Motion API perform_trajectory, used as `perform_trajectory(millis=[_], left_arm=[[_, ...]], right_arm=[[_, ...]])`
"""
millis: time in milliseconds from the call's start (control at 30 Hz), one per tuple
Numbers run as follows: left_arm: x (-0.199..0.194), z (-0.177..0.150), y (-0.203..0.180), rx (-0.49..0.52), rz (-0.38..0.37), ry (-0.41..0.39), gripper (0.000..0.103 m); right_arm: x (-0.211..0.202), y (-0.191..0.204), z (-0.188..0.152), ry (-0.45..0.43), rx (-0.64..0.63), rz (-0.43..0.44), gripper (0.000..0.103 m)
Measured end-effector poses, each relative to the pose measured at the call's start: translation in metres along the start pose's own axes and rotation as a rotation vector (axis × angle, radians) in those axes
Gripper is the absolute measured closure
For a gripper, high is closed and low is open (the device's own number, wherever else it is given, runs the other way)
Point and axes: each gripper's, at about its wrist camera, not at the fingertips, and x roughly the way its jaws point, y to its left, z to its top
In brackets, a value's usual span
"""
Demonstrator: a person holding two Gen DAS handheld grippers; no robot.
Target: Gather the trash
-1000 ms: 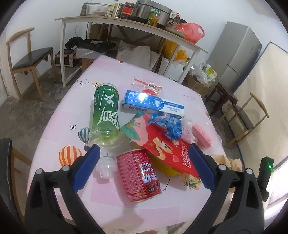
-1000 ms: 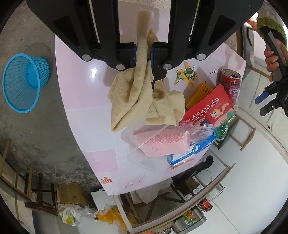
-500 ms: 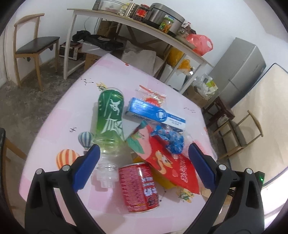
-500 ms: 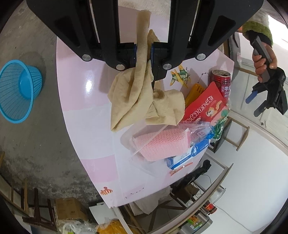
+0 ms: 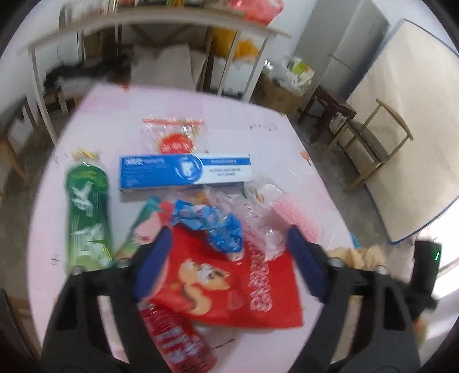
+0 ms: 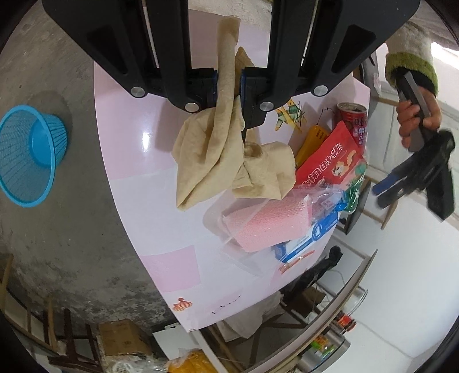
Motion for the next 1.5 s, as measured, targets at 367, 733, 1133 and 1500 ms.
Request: perform_trajectory(millis=[367,733,1133,1500], left_arm=[[0.041,-0.005,-0.006,0.014,0.083,0.088,0.084],[-0.007,-0.02,0.01,-0.017,0.146,-0.053,0.103],[-0.068,-0.027,-0.094,0.168,-0.101,-0.143,0.103],[0.01,-0.05,-0.275,0.456,-0.418,0.078,0.103]], right_arm=[[-0.001,-0.003,-0.002,-0.035,0.031,-0.016,0.092],[-0.004,-0.001,-0.006,-0.034,0.001,-0.005,0.092],[-0.065,-0.023,-0.014,-0.205,0.04,0.022,0.092],[-0.169,-0.142,-0.05,-0.433,0.355,-0.167,0.092]])
